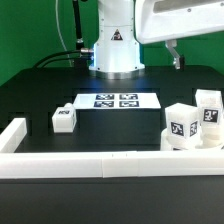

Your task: Assemble stool

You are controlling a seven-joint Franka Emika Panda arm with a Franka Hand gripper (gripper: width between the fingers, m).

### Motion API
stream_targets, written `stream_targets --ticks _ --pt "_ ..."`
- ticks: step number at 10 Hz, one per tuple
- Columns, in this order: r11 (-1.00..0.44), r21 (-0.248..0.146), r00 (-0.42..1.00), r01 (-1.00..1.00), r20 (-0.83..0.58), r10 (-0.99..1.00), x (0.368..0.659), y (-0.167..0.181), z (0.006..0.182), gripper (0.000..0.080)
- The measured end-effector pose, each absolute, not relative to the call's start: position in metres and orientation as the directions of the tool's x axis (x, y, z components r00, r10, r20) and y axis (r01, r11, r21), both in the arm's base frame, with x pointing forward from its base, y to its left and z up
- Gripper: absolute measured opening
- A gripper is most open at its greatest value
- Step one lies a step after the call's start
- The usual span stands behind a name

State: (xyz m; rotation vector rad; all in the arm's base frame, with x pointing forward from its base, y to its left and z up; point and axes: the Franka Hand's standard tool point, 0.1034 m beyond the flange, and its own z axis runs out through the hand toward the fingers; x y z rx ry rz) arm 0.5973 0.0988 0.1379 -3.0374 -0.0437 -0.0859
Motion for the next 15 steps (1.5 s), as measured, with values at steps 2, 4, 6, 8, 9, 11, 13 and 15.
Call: stream_targets --ticks 2,4,6,8,9,11,13,15 --pt "-0.977 -0.213 0.997 -0.028 0.061 -0.042 0.600 0.088 0.133 0.0649" --pt "-0.979 -0.188 0.995 0.080 0.079 0.066 0.599 0.087 0.132 0.0649" --pt "-0.937 -0.093 0.940 0.336 0.091 0.328 0.599 0.084 0.126 0.0649" --pt "-0.831 0.015 0.829 0.556 0.066 0.556 0.603 0.091 0.124 0.0649" --pt "-0.758 0.062 0.757 0.650 0.039 0.652 0.604 0.100 0.118 0.0649" --pt "-0.648 0.079 0.648 0.757 0.036 0.761 0.604 0.107 0.113 0.0649" --pt "-0.644 0.079 0.643 0.761 0.034 0.765 0.604 0.106 0.113 0.0649" --pt "-0.640 0.075 0.640 0.764 0.028 0.768 0.605 0.108 0.110 0.0649"
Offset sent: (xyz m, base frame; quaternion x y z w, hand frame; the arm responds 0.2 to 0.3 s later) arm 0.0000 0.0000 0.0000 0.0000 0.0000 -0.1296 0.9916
